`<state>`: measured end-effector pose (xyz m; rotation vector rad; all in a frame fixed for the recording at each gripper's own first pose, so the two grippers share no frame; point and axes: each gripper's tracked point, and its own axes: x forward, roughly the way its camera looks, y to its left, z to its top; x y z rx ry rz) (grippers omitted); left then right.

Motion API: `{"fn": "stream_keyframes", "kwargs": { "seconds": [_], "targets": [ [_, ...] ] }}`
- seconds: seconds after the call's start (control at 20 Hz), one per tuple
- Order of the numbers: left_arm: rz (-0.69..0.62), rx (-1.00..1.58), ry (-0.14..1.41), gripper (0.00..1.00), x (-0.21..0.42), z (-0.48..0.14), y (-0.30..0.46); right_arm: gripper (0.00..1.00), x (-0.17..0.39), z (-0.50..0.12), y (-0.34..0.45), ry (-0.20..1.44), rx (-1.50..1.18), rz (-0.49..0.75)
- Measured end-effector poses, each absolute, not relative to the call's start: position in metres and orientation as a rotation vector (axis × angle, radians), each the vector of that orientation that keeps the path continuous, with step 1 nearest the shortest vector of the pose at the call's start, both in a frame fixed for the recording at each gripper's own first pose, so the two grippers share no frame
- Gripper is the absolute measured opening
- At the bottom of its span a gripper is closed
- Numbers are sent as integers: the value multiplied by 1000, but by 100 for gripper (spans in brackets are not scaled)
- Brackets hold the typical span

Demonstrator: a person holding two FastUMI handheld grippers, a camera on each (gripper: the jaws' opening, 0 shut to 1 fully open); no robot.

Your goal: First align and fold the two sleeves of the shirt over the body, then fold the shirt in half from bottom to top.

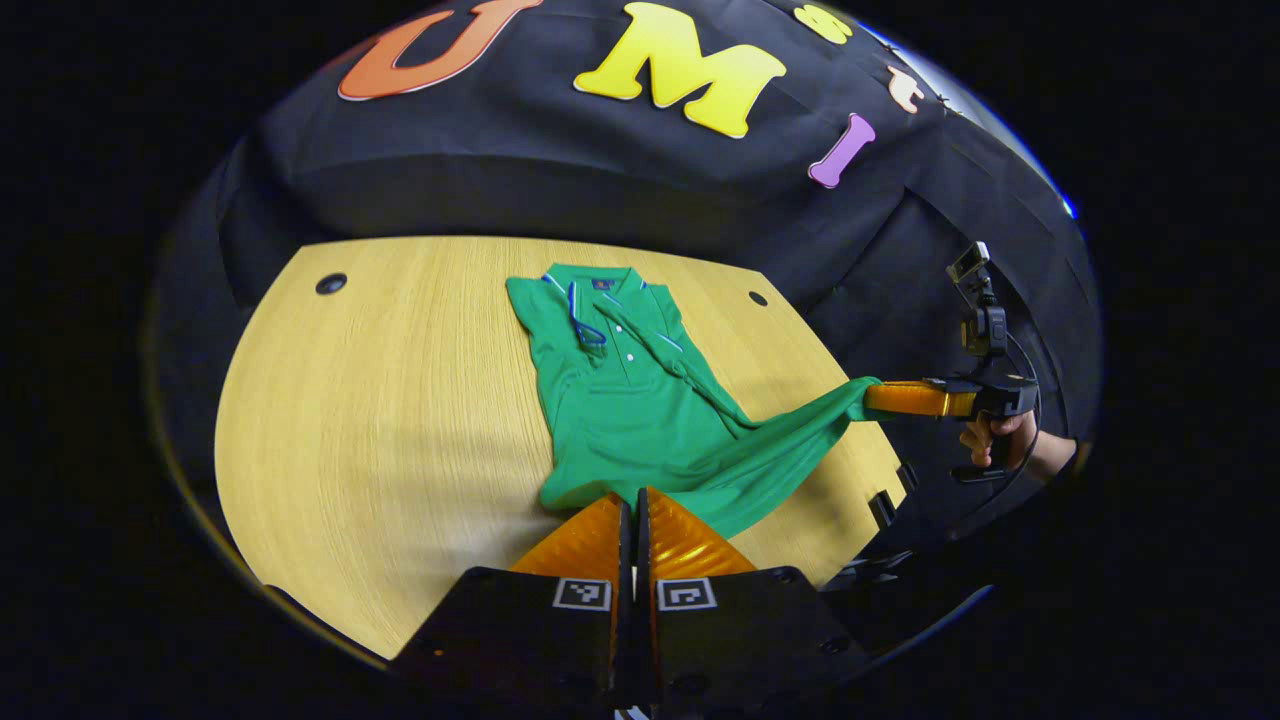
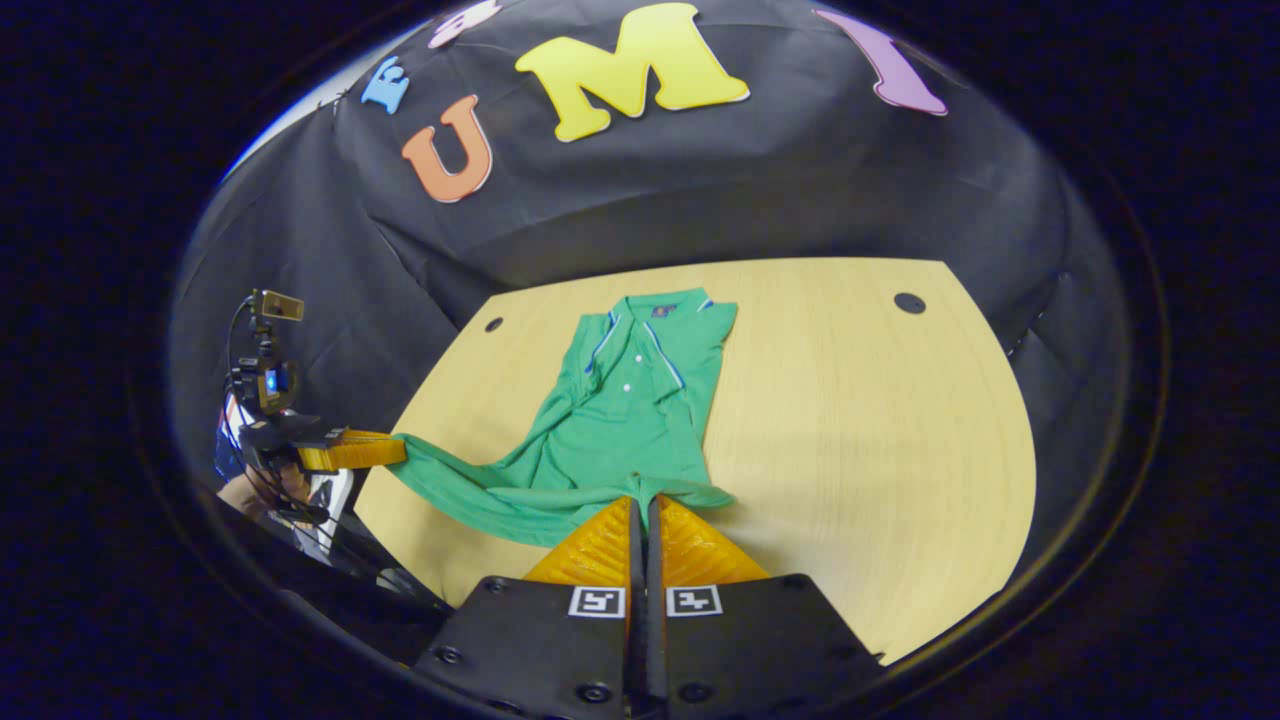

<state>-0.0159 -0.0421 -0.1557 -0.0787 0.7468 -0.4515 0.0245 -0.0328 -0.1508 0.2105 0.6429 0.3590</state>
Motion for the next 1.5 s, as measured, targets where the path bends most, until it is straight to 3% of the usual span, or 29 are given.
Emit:
{"fn": "stream_keyframes", "kwargs": {
  "seconds": [0.7,1.1,1.5],
  "targets": [
    [-402,-4,543,3,100,-77,-34,1,130,-74,-32,525,231,326],
    [-360,8,475,3,162,-67,-20,1,190,-62,-37,501,248,300],
    [-307,23,476,3,235,-106,-9,1,272,-88,-39,503,205,257]
  ]
}}
